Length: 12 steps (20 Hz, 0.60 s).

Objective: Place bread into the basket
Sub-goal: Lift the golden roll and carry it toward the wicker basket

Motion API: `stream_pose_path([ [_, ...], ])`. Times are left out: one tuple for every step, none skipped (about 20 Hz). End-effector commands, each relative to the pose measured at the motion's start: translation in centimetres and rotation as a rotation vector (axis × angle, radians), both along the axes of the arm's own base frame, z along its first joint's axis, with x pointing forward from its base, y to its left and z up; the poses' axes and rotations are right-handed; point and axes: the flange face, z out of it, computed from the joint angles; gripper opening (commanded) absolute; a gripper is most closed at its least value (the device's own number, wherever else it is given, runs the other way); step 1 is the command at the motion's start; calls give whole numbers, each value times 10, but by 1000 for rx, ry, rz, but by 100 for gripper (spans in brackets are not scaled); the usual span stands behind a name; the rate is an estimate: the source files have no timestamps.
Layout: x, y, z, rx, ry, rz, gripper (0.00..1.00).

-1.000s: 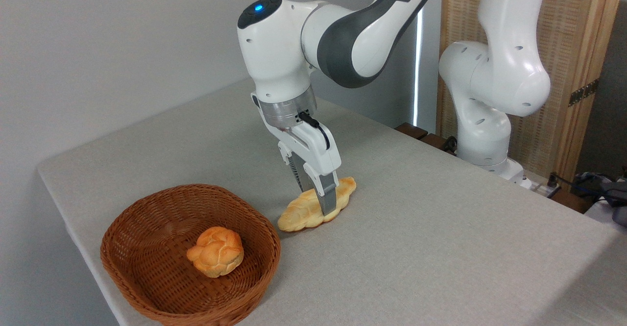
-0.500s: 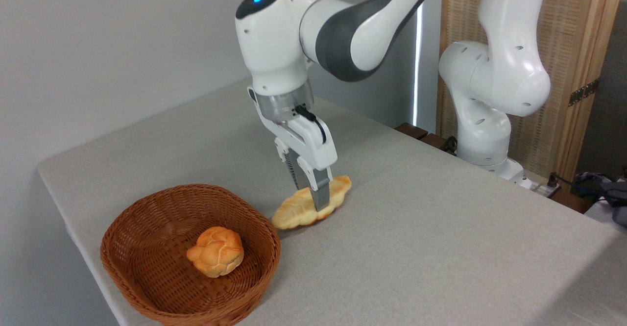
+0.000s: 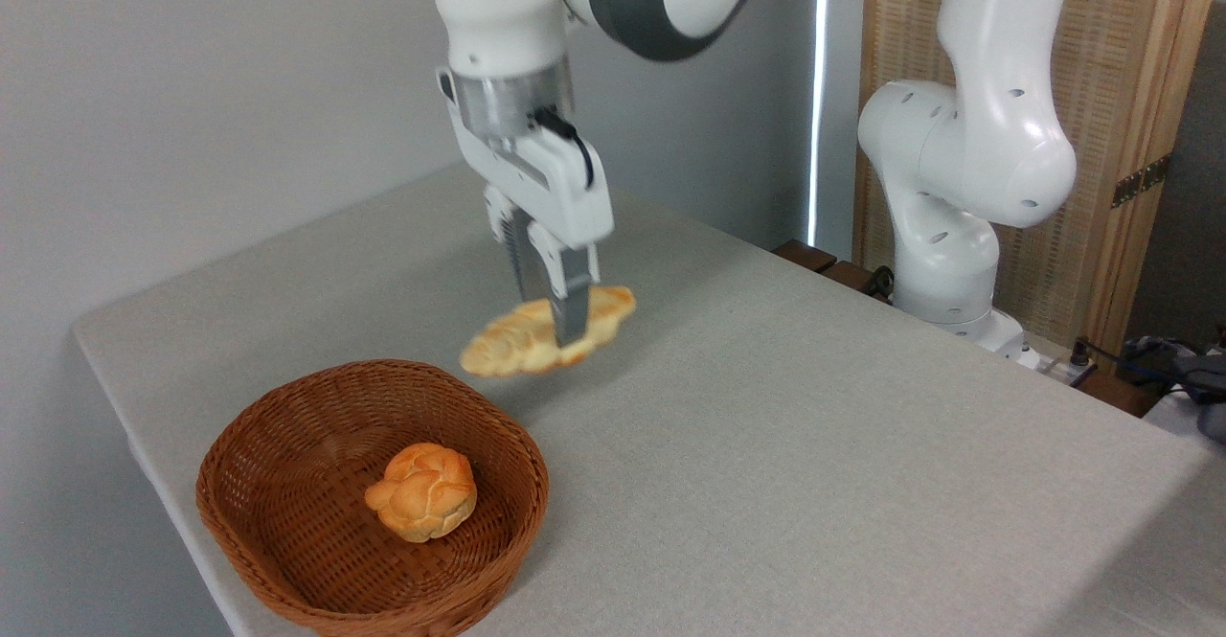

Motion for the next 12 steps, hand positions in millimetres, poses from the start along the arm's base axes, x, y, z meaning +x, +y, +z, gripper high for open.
stream_pose_path([
  [19,-2,33,-62,-80,19,55],
  [23,-3,32,-74,-95,24,55],
  [29,-6,34,-99,-132,35,56],
  [32,-6,35,-111,-150,41,56],
  [38,-8,34,-134,-178,54,56],
  [41,-8,33,-146,-193,62,56],
  [47,-10,32,-161,-224,72,56],
  [49,-10,33,-166,-242,76,56],
  [55,-9,32,-174,-270,86,56],
  [57,-9,31,-176,-282,91,56],
  [62,-9,30,-183,-308,99,56],
  [65,-9,30,-189,-326,104,56],
])
